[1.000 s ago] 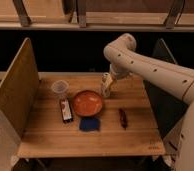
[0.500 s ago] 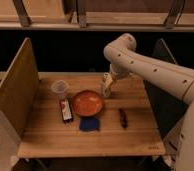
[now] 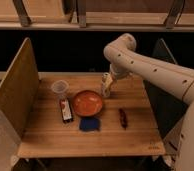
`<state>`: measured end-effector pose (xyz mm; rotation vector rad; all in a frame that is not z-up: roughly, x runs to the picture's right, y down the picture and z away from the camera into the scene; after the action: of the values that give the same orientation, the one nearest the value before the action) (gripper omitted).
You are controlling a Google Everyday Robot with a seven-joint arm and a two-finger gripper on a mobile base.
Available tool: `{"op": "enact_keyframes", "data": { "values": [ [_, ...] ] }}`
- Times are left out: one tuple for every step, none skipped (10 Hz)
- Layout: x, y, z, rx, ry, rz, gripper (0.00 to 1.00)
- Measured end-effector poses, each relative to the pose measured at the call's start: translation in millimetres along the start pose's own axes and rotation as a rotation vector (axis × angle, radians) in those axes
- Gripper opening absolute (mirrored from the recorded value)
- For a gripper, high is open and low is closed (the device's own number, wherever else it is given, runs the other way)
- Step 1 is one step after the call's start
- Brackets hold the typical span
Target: Drag the ceramic bowl in a circle
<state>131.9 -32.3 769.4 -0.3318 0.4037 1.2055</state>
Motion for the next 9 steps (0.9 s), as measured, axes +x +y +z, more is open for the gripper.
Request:
{"op": "enact_keyframes", "data": {
  "values": [
    [0.0, 0.0, 0.0, 0.0, 0.0, 0.0, 0.8],
    [0.0, 0.0, 0.0, 0.0, 0.0, 0.0, 0.8],
    [0.0, 0.0, 0.0, 0.0, 0.0, 0.0, 0.8],
    [0.0, 0.0, 0.0, 0.0, 0.0, 0.0, 0.8],
    [0.0, 0.0, 0.0, 0.0, 0.0, 0.0, 0.8],
    [0.1, 0.0, 0.1, -0.001, 0.0, 0.0, 0.8],
    [1.9, 1.3, 0.9, -0.006, 0.005, 0.006, 0.8],
    [6.2, 5.0, 2.3, -0.024, 0.016, 0.022, 0.8],
    [9.8, 9.1, 3.4, -0.042, 0.026, 0.035, 0.8]
  ]
}}
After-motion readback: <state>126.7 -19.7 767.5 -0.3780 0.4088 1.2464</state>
